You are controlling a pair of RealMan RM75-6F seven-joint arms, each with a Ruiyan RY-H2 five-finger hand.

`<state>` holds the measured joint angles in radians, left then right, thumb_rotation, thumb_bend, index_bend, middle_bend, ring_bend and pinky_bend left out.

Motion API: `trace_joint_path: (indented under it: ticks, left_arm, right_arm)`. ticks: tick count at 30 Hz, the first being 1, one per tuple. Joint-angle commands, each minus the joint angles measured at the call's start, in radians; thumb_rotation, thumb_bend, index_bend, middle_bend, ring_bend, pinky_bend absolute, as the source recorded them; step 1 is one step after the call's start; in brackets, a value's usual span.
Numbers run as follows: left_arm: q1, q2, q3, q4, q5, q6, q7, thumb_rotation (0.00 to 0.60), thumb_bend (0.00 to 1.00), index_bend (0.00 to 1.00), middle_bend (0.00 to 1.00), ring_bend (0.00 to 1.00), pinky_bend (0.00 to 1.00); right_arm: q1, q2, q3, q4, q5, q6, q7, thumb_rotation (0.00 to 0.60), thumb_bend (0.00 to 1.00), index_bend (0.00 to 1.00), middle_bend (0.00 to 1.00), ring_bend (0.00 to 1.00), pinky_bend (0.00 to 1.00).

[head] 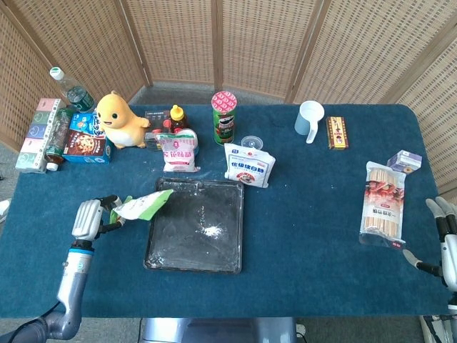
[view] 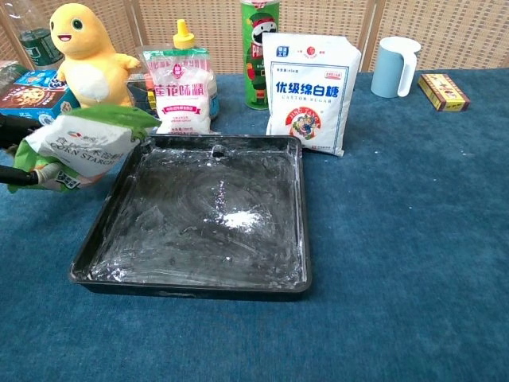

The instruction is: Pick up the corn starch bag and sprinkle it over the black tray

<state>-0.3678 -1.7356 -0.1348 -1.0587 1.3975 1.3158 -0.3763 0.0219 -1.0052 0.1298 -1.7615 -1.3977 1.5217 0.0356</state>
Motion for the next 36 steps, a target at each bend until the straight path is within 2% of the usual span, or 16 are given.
trace_joint_path:
  ticks: [1,2,4,8,16,21,24,27,29,30,31,34,36]
  left_arm:
    - [-0.009,0.027,0.035,-0.036,0.003,-0.089,-0.046,0.600,0.19,0.11,0.03,0.06,0.11]
    - [-0.010,0.042,0.042,-0.056,0.002,-0.109,-0.058,0.600,0.16,0.06,0.00,0.03,0.09]
    - [0.005,0.057,0.051,-0.081,0.022,-0.076,-0.082,0.600,0.09,0.01,0.00,0.00,0.06]
    - [0.026,0.071,0.061,-0.099,0.048,-0.029,-0.099,0.600,0.03,0.00,0.00,0.00,0.06]
    - [0.067,0.105,0.078,-0.134,0.093,0.060,-0.123,0.600,0.00,0.00,0.00,0.00,0.06]
    - [0.097,0.142,0.092,-0.151,0.163,0.176,-0.088,0.600,0.00,0.00,0.00,0.00,0.06]
    - [0.112,0.192,0.106,-0.186,0.192,0.212,-0.026,0.600,0.00,0.00,0.00,0.00,0.06]
    - [0.121,0.286,0.120,-0.276,0.192,0.199,0.070,0.600,0.00,0.00,0.00,0.00,0.06]
    - [0.129,0.358,0.125,-0.344,0.169,0.173,0.185,0.600,0.00,0.00,0.00,0.00,0.06]
    - [0.149,0.422,0.124,-0.376,0.128,0.170,0.340,0.600,0.00,0.00,0.00,0.00,0.06]
    - [0.161,0.459,0.123,-0.435,0.102,0.168,0.419,0.600,0.00,0.00,0.00,0.00,0.06]
    - [0.189,0.527,0.113,-0.549,0.043,0.179,0.552,0.600,0.00,0.00,0.00,0.00,0.05]
    - [0.205,0.550,0.111,-0.578,0.026,0.193,0.581,0.600,0.00,0.00,0.00,0.00,0.03]
  right_arm:
    - [0.001,-0.001,0.000,0.001,0.002,-0.001,-0.002,0.600,0.05,0.00,0.00,0.00,0.00]
    - [0.001,-0.001,0.000,0.001,0.002,-0.002,-0.002,0.600,0.05,0.00,0.00,0.00,0.00]
    - [0.001,-0.001,-0.002,0.001,0.001,-0.004,-0.006,0.600,0.05,0.00,0.00,0.00,0.00]
    - [0.003,0.000,-0.004,-0.002,0.002,-0.009,-0.010,0.600,0.05,0.00,0.00,0.00,0.00]
    - [0.003,-0.001,-0.009,-0.008,-0.004,-0.009,-0.023,0.600,0.05,0.00,0.00,0.00,0.00]
    - [0.003,-0.001,-0.013,-0.011,-0.009,-0.010,-0.026,0.600,0.05,0.00,0.00,0.00,0.00]
    - [0.003,-0.001,-0.013,-0.011,-0.008,-0.011,-0.027,0.600,0.05,0.00,0.00,0.00,0.00]
    - [0.002,0.001,-0.013,-0.013,-0.010,-0.008,-0.025,0.600,0.05,0.00,0.00,0.00,0.00]
    - [0.000,0.003,-0.013,-0.014,-0.012,-0.003,-0.023,0.600,0.05,0.00,0.00,0.00,0.00]
    - [-0.002,0.003,-0.008,-0.012,-0.011,0.008,-0.031,0.600,0.05,0.00,0.00,0.00,0.00]
    - [-0.003,0.000,-0.006,-0.011,-0.010,0.015,-0.040,0.600,0.05,0.00,0.00,0.00,0.00]
    - [-0.003,-0.008,-0.001,-0.008,-0.007,0.024,-0.055,0.600,0.05,0.00,0.00,0.00,0.00]
    - [-0.002,-0.016,0.004,0.000,-0.003,0.031,-0.069,0.600,0.05,0.00,0.00,0.00,0.00]
